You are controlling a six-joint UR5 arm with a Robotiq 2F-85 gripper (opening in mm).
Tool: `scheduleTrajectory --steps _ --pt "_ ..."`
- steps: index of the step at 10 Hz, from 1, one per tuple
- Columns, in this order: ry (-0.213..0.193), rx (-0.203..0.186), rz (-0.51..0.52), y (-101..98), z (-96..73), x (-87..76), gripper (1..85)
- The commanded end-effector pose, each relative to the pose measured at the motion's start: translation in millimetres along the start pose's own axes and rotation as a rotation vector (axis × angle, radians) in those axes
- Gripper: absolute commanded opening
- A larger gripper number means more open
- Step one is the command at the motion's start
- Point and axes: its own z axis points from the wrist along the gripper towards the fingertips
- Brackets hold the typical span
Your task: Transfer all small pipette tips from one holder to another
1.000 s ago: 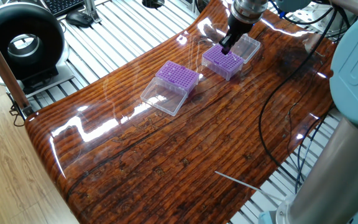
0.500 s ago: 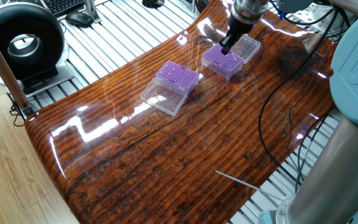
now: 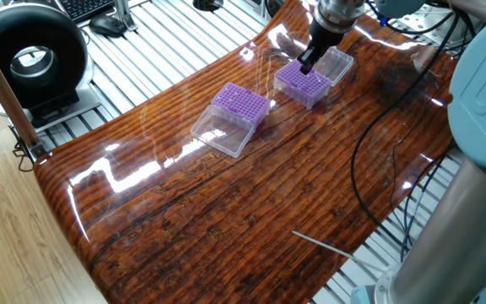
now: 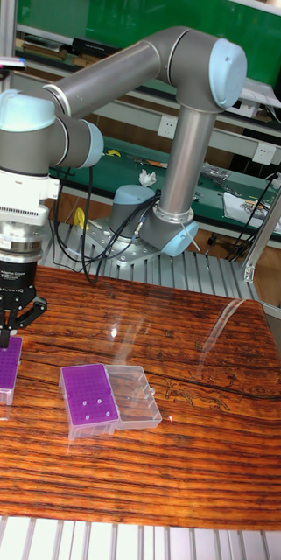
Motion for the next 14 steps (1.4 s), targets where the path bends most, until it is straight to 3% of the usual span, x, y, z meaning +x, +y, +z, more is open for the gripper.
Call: scheduleTrajectory --steps 1,14 --pt "-0.011 -0.007 0.007 0.1 -0.2 -2.3 1.0" --pt "0.010 -0.012 0.007 1.6 0.9 2.5 1.0"
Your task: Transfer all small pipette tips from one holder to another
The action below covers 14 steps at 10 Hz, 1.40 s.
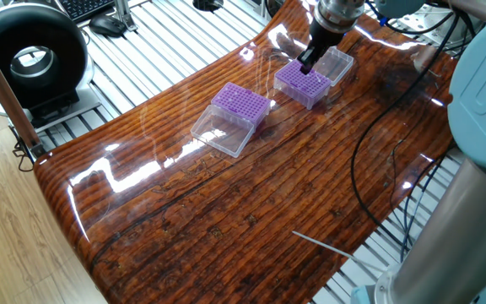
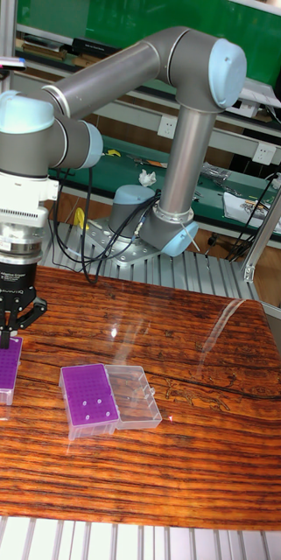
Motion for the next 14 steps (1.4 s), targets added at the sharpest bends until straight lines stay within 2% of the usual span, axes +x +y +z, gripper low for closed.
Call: scheduleTrajectory --steps 1,4,7,10,14 --pt "0.001 -0.007 0.008 0.8 -1.0 0.1 1.0" --pt "0.028 -0.004 -0.001 1.1 -1.1 5.8 1.7" --pt "0.067 -0.019 -0.031 9.5 -4.0 11.1 21.3" --pt "0.083 0.001 -0.010 30.4 -11.6 -5.5 22.7" --pt "0.068 -0.020 0.027 71.0 -18.2 -37.1 22.3"
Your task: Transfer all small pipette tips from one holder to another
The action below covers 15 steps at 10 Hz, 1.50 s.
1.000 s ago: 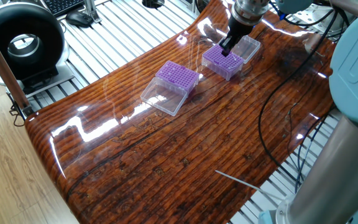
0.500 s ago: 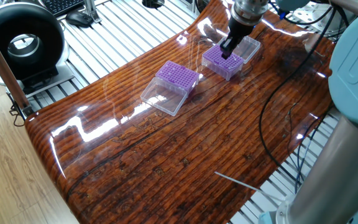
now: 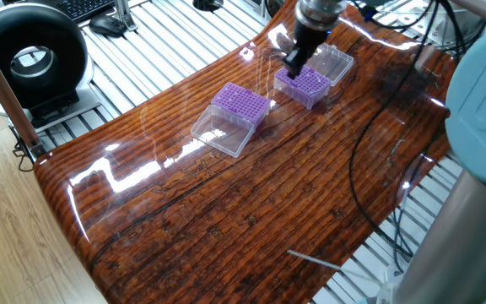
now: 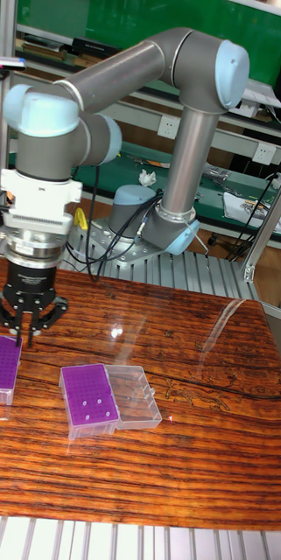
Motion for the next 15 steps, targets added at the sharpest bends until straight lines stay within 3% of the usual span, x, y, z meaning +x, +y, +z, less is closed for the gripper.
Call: scheduleTrajectory --steps 1,4,8,15 --pt "-0.011 -0.026 0.047 37.6 -8.8 -25.7 22.3" --pt "-0.045 -0.051 0.068 70.8 -1.4 -60.9 20.3" --pt "-0.057 -0.061 0.062 105.9 8.6 -84.7 21.0" --pt "-0.084 -0.095 0.028 131.5 34.4 -97.0 24.3"
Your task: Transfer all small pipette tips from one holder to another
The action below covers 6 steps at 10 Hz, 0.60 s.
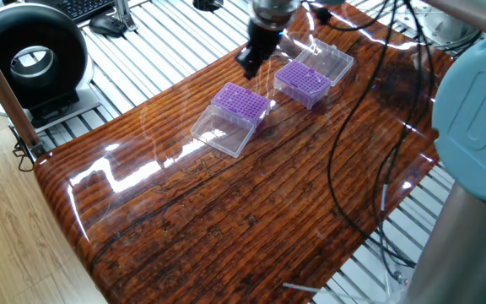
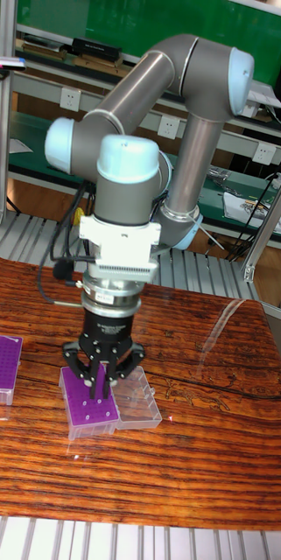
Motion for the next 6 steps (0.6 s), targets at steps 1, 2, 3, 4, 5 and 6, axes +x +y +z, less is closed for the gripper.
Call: scheduleTrajectory --steps 1,2,3,4,5,6 --pt "-0.022 -0.023 0.007 10.6 7.4 -6.3 24.3" --pt "-0.027 -0.024 0.009 11.1 9.2 -6.2 23.7" --pt "-0.032 -0.025 0.007 11.7 11.2 -5.7 23.7" --pt "-0.026 -0.015 0.011 8.9 11.1 -3.6 23.7" --pt "-0.018 -0.015 0.026 8.1 11.6 -0.5 23.3" --pt "-0.014 0.001 0.030 3.2 13.1 2.8 22.7"
